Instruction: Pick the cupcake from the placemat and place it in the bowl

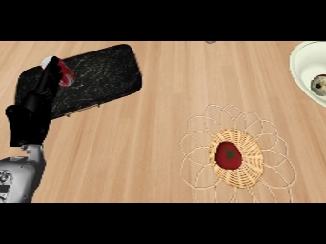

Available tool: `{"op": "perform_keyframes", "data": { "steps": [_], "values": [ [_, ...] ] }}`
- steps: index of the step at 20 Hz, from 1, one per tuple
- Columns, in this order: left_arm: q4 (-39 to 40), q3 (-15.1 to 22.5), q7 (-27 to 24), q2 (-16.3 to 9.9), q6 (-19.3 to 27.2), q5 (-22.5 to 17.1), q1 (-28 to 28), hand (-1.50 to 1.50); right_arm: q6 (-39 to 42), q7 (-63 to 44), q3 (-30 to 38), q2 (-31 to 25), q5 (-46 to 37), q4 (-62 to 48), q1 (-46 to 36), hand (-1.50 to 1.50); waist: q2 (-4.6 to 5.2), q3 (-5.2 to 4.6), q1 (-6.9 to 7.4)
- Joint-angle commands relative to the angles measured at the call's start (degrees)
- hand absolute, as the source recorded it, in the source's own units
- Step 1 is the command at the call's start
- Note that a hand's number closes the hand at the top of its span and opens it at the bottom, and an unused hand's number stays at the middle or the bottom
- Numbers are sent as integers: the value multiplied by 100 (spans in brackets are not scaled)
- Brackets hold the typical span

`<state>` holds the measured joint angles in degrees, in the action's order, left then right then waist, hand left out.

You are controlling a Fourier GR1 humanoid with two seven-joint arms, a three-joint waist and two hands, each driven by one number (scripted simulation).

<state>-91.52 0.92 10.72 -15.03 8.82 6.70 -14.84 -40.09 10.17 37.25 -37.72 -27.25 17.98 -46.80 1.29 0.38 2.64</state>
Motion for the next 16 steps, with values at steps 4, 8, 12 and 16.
{"op": "perform_keyframes", "data": {
  "steps": [4, 8, 12, 16],
  "values": [
    [-451, -99, 268, -63, -69, -23, 282, 0, 558, 895, 617, -92, 869, 94, 307, -150, -91, -20, -117],
    [-331, 21, -15, 115, 125, 287, 532, 0, 992, 1372, 785, 267, 1388, 559, 841, -150, -137, -34, -253],
    [184, -531, -14, -134, -131, -110, 67, 0, 1717, 1618, 721, 562, 1750, 1325, 1450, -150, -161, -45, -374],
    [-336, -352, 107, -79, -141, 59, 428, 0, 2202, 1054, 411, 831, 1921, 2488, 2225, -150, -188, -50, -390]
  ]
}}
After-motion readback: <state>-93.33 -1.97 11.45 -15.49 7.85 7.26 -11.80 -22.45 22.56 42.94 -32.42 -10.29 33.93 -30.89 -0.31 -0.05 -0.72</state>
